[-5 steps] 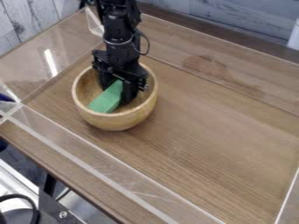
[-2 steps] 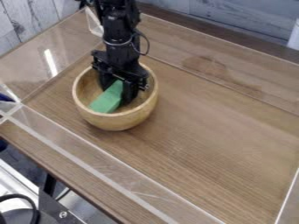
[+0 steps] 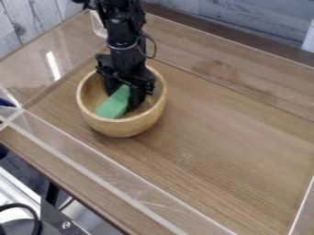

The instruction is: Put the green block in the brown bowl

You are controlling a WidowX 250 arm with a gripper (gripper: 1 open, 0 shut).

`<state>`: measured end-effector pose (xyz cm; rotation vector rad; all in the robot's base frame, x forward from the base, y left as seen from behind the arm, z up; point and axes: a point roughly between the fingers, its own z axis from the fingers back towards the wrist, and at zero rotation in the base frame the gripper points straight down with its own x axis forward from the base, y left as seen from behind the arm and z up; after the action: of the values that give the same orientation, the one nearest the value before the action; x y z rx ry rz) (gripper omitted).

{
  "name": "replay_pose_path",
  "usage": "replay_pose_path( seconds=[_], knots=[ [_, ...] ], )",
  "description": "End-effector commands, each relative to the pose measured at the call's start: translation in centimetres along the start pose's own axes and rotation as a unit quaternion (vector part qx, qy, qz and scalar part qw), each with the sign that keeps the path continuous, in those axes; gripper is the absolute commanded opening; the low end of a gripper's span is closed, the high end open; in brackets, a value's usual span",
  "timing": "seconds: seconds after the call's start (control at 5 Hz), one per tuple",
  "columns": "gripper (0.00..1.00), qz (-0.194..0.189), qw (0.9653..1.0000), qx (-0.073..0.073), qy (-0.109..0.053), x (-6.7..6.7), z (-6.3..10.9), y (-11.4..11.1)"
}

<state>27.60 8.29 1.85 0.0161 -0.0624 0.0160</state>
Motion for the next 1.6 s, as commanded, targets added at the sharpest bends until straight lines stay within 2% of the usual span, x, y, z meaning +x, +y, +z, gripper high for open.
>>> replay_pose_path(
  seconds=[0.0,0.2,0.4,0.6,0.8,1.2,1.4],
  knots=[
    [0.0,-0.013,0.9999,-0.006,0.002,0.0,-0.2,-1.0],
    [1.0,-0.018,0.9998,-0.013,0.002,-0.2,0.4,-1.6],
    [1.0,-0.023,0.9995,-0.02,-0.002,-0.3,1.3,-2.2],
    [1.0,-0.018,0.9996,-0.023,-0.004,0.1,3.9,-2.3],
    [1.0,-0.012,0.9996,-0.024,0.002,0.4,5.2,-2.0],
    [1.0,-0.005,0.9999,-0.012,0.007,0.3,3.9,-1.5],
    [1.0,0.001,0.9999,-0.006,0.016,0.2,3.8,-1.1]
  ],
)
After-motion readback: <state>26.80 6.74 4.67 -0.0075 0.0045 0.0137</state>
